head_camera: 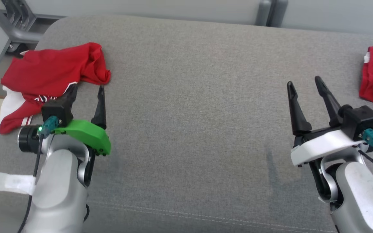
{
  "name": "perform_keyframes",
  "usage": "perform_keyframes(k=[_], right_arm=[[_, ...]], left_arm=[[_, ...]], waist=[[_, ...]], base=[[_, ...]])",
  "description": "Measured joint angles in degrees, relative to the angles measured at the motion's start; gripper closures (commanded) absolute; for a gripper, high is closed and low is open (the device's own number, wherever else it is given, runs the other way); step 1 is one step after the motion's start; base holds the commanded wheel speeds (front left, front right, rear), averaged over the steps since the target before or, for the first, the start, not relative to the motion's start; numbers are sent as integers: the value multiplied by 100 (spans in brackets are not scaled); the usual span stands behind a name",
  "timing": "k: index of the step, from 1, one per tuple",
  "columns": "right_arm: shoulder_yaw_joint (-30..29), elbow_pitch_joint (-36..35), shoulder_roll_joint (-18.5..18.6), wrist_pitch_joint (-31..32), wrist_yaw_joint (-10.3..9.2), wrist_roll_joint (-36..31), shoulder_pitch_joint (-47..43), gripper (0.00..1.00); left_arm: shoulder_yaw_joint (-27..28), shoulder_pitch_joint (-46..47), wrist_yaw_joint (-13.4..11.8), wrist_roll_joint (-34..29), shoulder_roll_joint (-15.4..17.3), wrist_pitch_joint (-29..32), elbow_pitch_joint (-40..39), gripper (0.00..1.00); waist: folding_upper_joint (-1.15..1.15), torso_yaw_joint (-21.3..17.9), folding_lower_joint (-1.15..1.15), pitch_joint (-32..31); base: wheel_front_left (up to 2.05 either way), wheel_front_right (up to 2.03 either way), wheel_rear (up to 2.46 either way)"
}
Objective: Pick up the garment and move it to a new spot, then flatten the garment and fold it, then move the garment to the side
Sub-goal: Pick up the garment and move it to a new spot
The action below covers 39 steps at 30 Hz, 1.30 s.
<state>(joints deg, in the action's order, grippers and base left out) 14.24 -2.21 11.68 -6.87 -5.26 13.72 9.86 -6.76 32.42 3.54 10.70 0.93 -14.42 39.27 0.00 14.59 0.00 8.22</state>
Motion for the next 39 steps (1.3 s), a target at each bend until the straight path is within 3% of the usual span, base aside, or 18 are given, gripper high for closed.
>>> perform_keyframes(k=[14,21,26,39], right_arm=[[275,240,-299,-178,-48,38,-650,0],[276,324,-375,-293,-91,38,-894,0],[268,357,-386,-323,-98,25,-1023,0],[174,374,-408,-420,-137,-25,-1128,0]], left_arm=[[-343,-1567,-232,163,40,0,-1357,0],[-590,-2288,-516,272,76,1,-1890,0],[-661,-2609,-702,275,94,1,-2223,0],[-913,-3079,-871,267,125,0,-2836,0]], waist=[[0,-765,0,-618],[0,-1037,0,-844],[0,-1169,0,-959],[0,-1300,0,-1026]], base=[[0,0,0],[0,0,0],[0,0,0],[0,0,0]])
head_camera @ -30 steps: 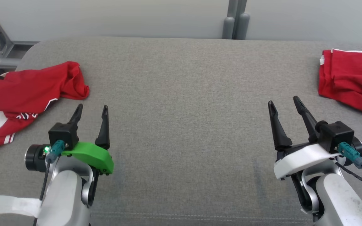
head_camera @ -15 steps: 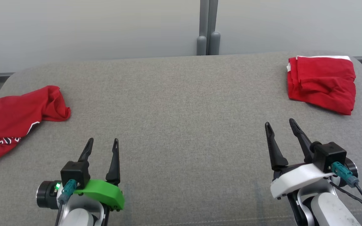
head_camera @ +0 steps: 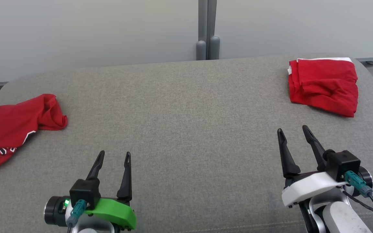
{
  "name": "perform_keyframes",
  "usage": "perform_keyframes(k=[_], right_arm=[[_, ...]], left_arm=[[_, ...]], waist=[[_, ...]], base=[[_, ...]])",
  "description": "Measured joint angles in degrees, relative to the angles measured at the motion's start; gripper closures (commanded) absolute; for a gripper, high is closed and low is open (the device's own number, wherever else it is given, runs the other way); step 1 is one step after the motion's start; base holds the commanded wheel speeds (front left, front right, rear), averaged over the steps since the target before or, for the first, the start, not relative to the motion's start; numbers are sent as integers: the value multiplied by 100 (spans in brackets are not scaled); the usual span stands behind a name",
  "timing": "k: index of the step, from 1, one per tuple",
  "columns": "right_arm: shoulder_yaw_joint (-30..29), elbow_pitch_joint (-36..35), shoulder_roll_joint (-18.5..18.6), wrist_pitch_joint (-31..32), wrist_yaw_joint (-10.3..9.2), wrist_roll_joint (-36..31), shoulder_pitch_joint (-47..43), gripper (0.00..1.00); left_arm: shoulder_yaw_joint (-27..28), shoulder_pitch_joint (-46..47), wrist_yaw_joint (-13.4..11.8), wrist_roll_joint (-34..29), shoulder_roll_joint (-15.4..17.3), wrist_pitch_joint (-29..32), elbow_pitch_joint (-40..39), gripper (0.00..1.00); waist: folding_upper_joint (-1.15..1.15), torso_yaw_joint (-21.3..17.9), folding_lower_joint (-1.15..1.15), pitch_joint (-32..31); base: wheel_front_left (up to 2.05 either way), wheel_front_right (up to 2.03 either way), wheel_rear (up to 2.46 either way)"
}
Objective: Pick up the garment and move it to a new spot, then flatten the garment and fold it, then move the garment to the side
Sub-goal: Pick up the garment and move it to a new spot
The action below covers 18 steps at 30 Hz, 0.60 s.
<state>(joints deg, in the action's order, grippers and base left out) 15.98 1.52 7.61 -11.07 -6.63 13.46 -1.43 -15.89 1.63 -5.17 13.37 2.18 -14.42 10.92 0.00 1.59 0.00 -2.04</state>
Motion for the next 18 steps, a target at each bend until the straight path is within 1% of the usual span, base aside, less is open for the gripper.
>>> perform_keyframes(k=[18], right_arm=[[-99,2,7,-49,-3,-85,0,0]], left_arm=[[-10,-328,-91,-104,22,0,-400,0]], waist=[[0,28,0,23]], base=[[0,0,0]])
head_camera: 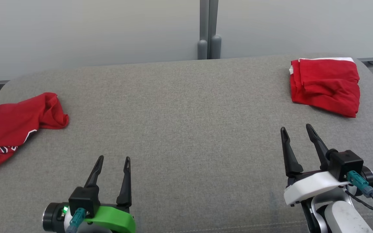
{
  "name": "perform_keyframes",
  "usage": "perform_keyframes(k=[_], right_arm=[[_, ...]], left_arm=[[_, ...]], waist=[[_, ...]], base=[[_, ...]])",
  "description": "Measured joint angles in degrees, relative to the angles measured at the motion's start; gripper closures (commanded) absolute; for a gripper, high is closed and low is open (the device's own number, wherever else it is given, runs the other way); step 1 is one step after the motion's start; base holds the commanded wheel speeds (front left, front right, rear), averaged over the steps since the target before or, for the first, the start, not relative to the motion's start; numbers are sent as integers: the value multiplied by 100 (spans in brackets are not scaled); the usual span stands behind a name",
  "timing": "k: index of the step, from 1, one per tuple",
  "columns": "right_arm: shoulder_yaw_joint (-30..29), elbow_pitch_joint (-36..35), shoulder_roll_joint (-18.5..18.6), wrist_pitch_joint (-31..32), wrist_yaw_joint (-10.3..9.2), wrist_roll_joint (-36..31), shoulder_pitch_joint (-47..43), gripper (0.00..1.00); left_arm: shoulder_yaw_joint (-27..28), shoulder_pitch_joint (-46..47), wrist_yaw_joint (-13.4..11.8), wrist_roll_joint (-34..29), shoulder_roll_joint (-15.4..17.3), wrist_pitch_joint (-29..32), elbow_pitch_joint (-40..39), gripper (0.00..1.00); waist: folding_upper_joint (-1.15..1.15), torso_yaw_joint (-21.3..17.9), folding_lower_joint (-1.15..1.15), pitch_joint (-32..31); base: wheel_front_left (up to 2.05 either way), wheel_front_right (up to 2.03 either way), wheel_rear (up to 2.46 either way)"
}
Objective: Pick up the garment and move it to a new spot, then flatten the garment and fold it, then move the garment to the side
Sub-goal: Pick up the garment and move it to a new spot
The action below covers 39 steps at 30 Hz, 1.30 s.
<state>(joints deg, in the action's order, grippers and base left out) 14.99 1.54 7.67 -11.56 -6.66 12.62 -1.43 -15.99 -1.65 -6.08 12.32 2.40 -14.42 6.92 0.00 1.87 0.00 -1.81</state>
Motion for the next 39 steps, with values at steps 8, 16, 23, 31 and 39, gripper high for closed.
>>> perform_keyframes(k=[8,16,23,31,39], right_arm=[[-14,0,-1,-1,-1,0,0,0],[-30,-1,-3,-1,-9,-16,0,0],[-131,-3,23,-2,-43,-18,-30,0],[-165,-52,90,-1,-43,-63,-31,0],[-211,-112,137,-1,-43,-109,-31,0]], left_arm=[[90,-98,-49,0,2,0,-101,0],[121,-118,-57,-2,4,0,-203,0],[105,-136,-57,-67,5,0,-254,0],[223,-133,-58,-71,8,0,-308,0],[345,-127,-75,-209,9,0,-307,0]], waist=[[0,52,0,17],[0,101,0,32],[0,205,0,35],[0,449,0,53],[0,873,0,76]], base=[[0,0,0],[0,0,0],[0,0,0],[0,0,0],[0,0,0]])
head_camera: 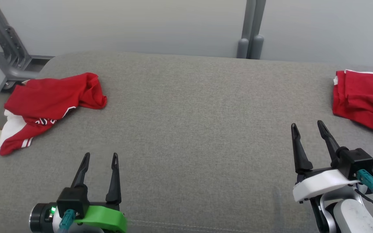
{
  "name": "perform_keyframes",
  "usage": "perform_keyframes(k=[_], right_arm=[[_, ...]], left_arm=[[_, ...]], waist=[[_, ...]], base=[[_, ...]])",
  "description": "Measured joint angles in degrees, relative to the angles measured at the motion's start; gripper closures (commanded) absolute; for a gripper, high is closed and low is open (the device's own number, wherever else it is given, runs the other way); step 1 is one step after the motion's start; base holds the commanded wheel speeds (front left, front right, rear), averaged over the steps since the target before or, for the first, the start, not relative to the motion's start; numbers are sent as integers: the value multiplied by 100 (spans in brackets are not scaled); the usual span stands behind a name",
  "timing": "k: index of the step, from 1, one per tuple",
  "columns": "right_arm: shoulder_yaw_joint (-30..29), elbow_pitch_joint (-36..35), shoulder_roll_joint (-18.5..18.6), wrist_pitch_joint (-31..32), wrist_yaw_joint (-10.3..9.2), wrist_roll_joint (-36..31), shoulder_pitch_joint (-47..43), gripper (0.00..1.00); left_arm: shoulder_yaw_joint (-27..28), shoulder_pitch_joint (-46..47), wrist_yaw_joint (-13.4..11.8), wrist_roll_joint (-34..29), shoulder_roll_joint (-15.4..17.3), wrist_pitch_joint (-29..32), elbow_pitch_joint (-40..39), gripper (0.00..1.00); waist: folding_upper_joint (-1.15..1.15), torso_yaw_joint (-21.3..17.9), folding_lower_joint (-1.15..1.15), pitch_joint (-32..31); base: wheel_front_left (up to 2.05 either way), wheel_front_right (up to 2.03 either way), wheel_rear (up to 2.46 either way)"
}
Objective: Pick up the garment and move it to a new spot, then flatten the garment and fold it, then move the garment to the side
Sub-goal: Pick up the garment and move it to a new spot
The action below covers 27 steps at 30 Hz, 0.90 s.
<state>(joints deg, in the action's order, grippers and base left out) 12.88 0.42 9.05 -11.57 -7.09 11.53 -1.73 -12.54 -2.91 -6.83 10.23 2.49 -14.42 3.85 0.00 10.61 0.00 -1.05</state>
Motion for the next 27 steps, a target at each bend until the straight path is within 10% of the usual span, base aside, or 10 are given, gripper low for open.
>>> perform_keyframes(k=[27], right_arm=[[485,105,-185,9,271,1,359,0]], left_arm=[[935,-244,-2,-176,1,21,-198,0]], waist=[[0,1843,0,-50]], base=[[0,0,0]])
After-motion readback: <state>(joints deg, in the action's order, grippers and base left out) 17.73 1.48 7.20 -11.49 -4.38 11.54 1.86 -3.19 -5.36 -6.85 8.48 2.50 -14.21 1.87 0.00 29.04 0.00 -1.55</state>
